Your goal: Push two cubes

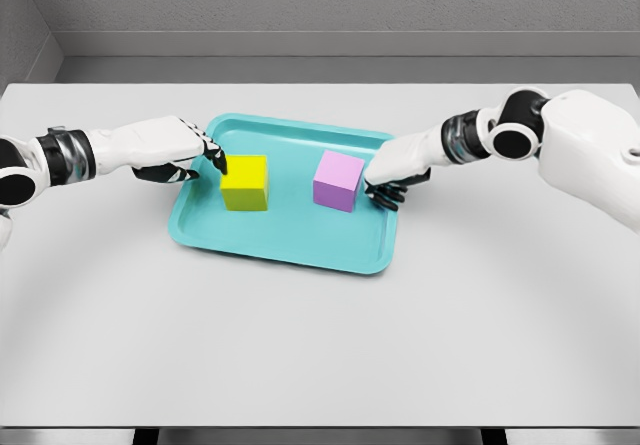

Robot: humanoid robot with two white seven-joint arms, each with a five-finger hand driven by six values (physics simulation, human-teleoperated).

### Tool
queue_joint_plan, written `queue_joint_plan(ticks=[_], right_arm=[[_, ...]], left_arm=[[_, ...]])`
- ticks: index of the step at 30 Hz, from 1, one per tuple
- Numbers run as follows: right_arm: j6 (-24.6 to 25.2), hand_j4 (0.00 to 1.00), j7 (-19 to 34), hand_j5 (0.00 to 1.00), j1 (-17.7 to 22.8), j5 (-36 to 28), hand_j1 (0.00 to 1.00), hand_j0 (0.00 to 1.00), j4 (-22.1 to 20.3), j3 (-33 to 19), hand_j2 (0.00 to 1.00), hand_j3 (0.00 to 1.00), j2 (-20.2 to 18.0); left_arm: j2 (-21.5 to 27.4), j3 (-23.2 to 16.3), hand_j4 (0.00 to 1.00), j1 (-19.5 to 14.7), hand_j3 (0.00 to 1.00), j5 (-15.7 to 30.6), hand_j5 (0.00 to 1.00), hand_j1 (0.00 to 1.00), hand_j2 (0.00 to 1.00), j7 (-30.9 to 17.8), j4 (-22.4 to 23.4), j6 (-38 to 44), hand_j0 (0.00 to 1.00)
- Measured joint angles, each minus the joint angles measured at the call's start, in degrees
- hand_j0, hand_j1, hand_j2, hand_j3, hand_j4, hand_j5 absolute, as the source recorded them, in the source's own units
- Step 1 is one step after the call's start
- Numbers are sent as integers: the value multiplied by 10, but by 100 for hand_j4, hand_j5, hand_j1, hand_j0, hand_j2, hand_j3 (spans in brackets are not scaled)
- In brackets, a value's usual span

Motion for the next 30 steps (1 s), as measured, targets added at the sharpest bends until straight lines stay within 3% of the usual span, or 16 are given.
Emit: queue_joint_plan(ticks=[11,18,30], right_arm=[[13,12,1,12,-8,0,12,12,6,7,12,12,18],[14,12,1,12,-12,1,12,12,8,8,12,12,26],[15,12,1,12,-18,2,12,12,12,8,12,12,40]], left_arm=[[8,1,59,1,59,2,59,59,59,0,5,0,59],[12,3,59,-7,59,3,59,59,59,0,47,0,59],[-14,0,58,-20,58,-3,58,58,58,0,76,0,58]])
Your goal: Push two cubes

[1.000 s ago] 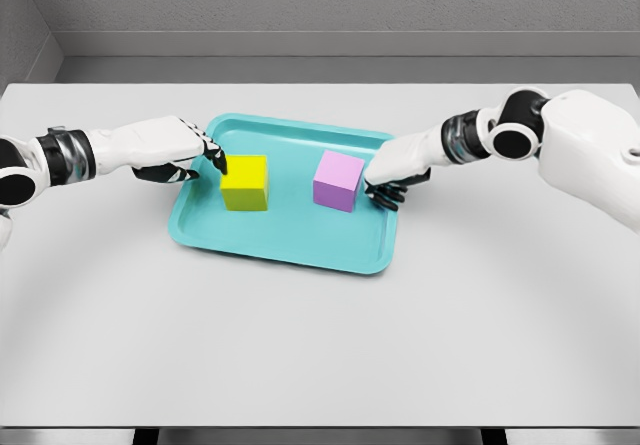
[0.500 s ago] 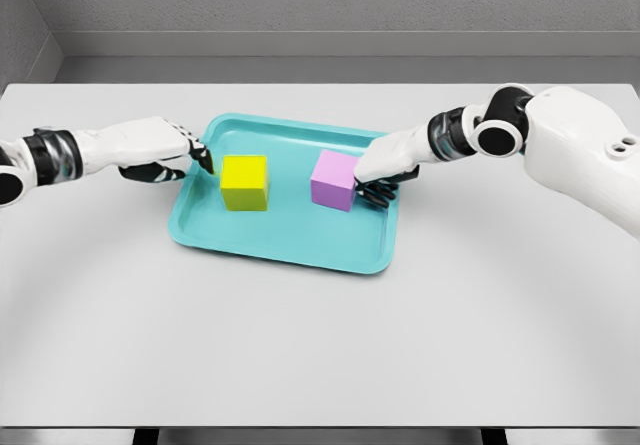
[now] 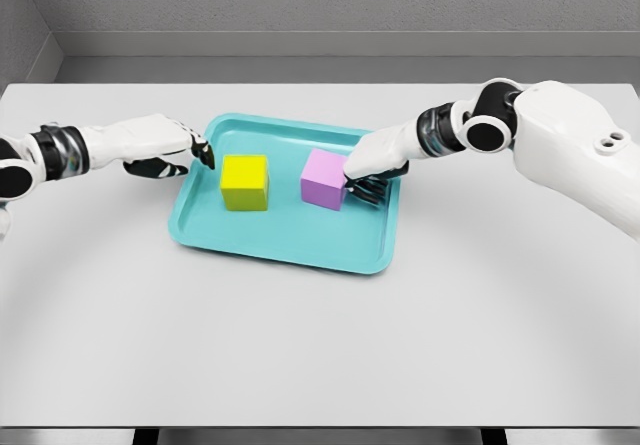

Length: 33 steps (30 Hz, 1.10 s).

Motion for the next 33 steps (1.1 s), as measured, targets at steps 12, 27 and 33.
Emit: queue_joint_plan(ticks=[12,27,33], right_arm=[[0,12,0,12,-7,5,12,12,23,10,12,12,14],[1,12,0,12,-11,7,12,12,91,12,12,12,45],[4,12,0,12,-16,7,12,12,95,12,12,12,52]], left_arm=[[-8,0,50,-1,50,-4,50,50,50,0,14,0,50],[-21,-1,48,-1,48,-6,48,48,48,0,22,0,48],[-28,-1,48,-1,48,-5,48,48,48,0,21,0,48]])
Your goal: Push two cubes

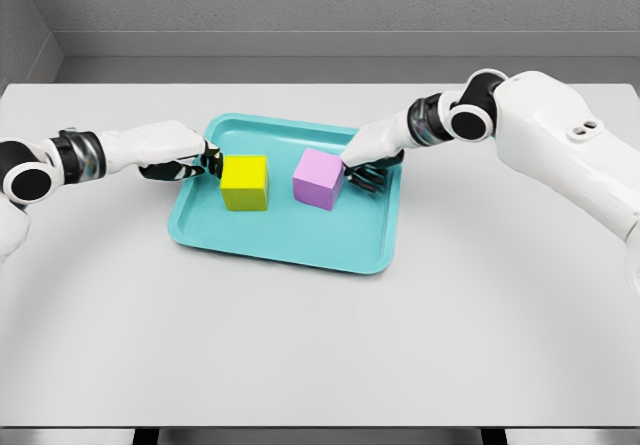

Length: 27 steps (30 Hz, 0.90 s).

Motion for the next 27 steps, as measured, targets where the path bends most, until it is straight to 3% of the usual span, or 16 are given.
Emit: queue_joint_plan(ticks=[27], right_arm=[[9,12,0,12,-12,13,12,12,1,-1,12,12,22]], left_arm=[[-21,-12,48,-11,48,1,48,48,48,0,0,2,48]])
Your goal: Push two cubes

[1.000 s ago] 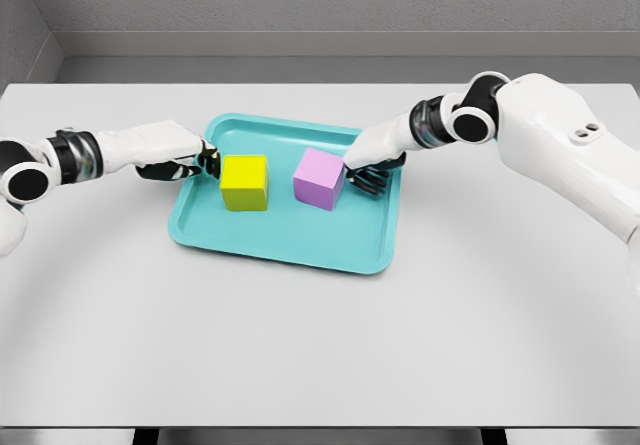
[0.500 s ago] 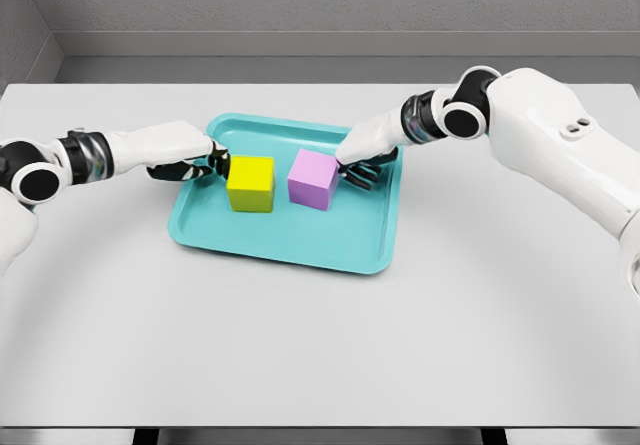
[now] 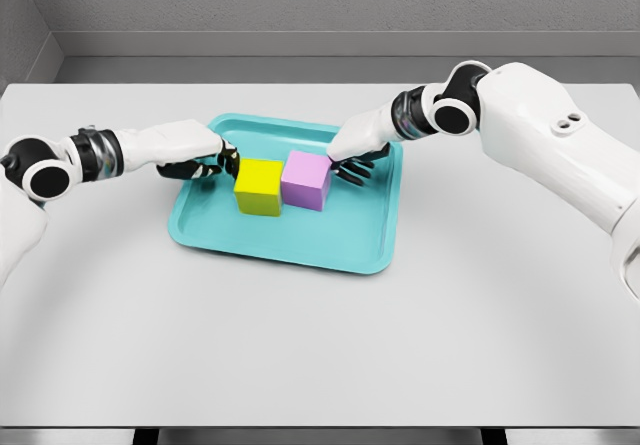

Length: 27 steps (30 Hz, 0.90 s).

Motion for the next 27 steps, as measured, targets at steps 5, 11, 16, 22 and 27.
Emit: queue_joint_plan(ticks=[5,11,16,22,27], right_arm=[[2,12,0,12,-1,11,12,12,-1,-1,12,12,3],[0,12,0,12,-4,16,12,12,-4,0,12,12,5],[1,12,0,12,-4,27,12,12,-1,0,12,12,-5],[11,12,0,12,-16,46,12,12,1,-2,12,12,-9],[28,12,0,12,-23,72,12,12,2,-2,12,12,1]], left_arm=[[-7,1,48,-1,48,0,48,48,48,0,1,2,48],[-14,0,48,-4,48,2,48,48,48,0,5,0,48],[-11,1,48,-4,48,3,48,48,48,0,7,1,48],[-8,2,48,-6,48,4,48,48,48,0,7,-1,48],[7,5,49,-9,49,15,49,49,49,0,0,-2,49]])
